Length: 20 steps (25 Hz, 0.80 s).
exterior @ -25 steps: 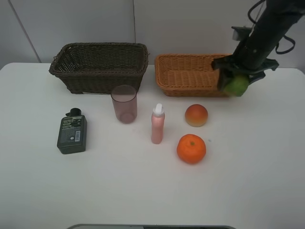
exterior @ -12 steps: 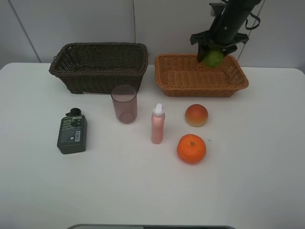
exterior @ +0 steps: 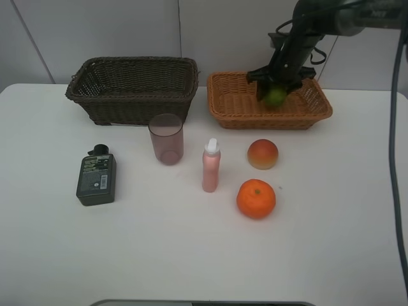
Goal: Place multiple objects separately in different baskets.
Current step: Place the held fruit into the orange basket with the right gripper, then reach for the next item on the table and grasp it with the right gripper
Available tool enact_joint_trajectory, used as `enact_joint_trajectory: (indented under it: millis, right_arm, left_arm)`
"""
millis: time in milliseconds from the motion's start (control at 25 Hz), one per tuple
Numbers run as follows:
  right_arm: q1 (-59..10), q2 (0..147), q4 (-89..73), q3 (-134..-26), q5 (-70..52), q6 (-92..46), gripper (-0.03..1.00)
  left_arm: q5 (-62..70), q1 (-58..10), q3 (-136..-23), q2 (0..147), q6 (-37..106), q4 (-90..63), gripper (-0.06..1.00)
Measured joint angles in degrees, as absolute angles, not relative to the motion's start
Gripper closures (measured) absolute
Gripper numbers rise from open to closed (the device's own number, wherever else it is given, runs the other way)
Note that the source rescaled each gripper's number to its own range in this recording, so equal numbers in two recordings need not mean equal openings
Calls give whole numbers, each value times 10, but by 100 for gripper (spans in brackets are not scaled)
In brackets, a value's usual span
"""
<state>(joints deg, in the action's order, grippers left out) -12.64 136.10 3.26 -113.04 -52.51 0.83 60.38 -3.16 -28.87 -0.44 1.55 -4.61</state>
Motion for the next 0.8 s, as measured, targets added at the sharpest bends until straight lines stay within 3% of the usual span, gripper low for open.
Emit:
enact_joint_trajectory:
  millis: [200,280,360,480,800]
  right_arm:
    - [-126,1369,33,-1130,-514,8,52]
    - [-126,1369,33,-1130,-508,8,40]
    - [-126,1369,33,-1130,-506,8,17]
    - [-126,1369,33,-1130,-506,8,1]
    - [-138,1317,33,-1130,-558,9,-3]
  left_arm:
    - [604,-32,-289,-4,16,-46,-1]
    - [604,-32,-289,-4,16,-46,-1]
    - [604,-32,-289,-4,16,-46,-1]
    - [604,-32,-289,-4,16,-46,-1]
    - [604,-32,-289,-4,16,-46,-1]
